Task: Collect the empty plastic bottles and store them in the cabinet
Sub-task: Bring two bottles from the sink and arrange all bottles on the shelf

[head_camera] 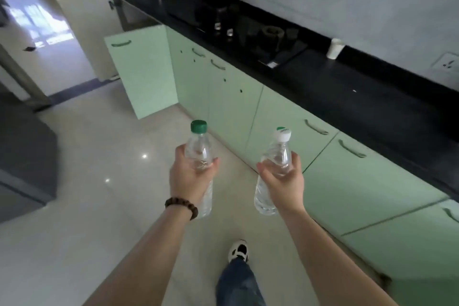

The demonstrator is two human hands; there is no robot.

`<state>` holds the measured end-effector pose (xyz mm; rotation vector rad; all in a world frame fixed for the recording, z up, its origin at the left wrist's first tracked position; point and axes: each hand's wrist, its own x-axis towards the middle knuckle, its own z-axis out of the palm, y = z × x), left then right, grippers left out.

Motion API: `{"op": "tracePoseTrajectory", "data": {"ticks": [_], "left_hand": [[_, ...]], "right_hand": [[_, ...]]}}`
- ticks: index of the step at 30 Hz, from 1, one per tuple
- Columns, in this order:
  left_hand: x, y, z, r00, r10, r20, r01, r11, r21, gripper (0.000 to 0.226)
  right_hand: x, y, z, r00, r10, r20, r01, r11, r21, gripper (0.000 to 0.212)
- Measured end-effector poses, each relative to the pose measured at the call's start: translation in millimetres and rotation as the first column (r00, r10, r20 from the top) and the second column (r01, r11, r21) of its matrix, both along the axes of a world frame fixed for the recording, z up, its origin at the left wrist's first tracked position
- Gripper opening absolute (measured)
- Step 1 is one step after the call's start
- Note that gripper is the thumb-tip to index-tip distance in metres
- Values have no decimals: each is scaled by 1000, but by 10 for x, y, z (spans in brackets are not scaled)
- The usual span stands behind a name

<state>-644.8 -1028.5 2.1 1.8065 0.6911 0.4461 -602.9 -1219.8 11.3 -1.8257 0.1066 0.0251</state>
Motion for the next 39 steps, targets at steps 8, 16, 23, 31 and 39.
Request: {"op": "tracePoseTrajectory", "data": {"ticks": [8, 16, 23, 31, 39], "left_hand": [[901, 1174, -88, 970, 236, -60, -232, 971, 61, 59], [1685, 2250, -1, 911, 409, -45, -404, 910, 88, 57], [1873, 3327, -68, 827, 557, -72, -550, 829, 98, 54], [2137, 5000, -288, 803, 593, -62, -585, 803, 111, 51], [2634, 6884, -51, 868, 495, -35, -485, 861, 156, 50]], "right_hand": [[1418, 1328, -213, 969, 244, 21, -244, 970, -6, 47], [2616, 2700, -212, 918, 396, 34, -395, 918, -40, 48], [3069, 3929, -265, 829, 556, 64, -552, 831, -72, 51], [3338, 5736, -399, 778, 620, 98, -619, 784, -52, 58], [3711, 7559, -185, 798, 593, 103, -594, 804, -25, 66]]}}
